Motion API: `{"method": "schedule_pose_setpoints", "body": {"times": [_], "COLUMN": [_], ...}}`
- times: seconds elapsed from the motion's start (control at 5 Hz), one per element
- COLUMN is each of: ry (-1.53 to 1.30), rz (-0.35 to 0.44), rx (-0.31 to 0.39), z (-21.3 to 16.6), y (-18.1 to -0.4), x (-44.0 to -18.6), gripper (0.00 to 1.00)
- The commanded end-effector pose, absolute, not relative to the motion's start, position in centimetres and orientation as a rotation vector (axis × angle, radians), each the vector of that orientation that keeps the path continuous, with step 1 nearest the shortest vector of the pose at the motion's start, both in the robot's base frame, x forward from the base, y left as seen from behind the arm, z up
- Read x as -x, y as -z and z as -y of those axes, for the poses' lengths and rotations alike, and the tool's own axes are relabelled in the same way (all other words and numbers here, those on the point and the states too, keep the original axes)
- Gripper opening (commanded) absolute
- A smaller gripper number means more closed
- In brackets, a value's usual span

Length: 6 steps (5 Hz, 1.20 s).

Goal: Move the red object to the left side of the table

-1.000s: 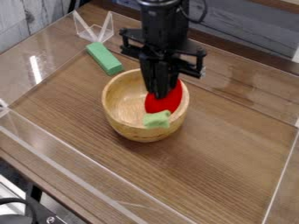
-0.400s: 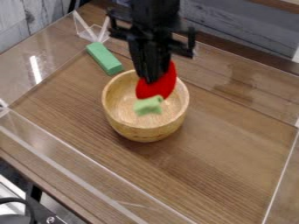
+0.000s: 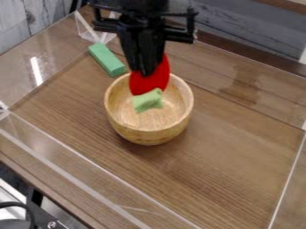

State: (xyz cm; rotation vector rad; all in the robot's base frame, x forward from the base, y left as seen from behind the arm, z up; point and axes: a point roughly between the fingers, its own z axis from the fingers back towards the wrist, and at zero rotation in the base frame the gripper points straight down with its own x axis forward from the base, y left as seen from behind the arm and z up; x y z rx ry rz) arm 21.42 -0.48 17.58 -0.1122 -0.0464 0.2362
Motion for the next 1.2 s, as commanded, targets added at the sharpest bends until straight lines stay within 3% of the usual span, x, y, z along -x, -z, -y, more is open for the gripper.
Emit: {"method": "schedule_pose_setpoints", "body": {"times": [0.0, 0.2, 0.6, 1.0], "ry": [-0.232, -0.212, -0.203, -0.107], "rz": [0.082, 0.07, 0.085, 0.063], "rx": [0.11, 0.105, 0.085, 0.072], "z": [0.5, 0.5, -0.1, -3.1], "y": [-18.0, -17.2, -18.9, -19.1], "x": [-20.9, -20.1, -20.6, -19.8], "gripper": [0.0, 0.0, 0.0, 0.0]}}
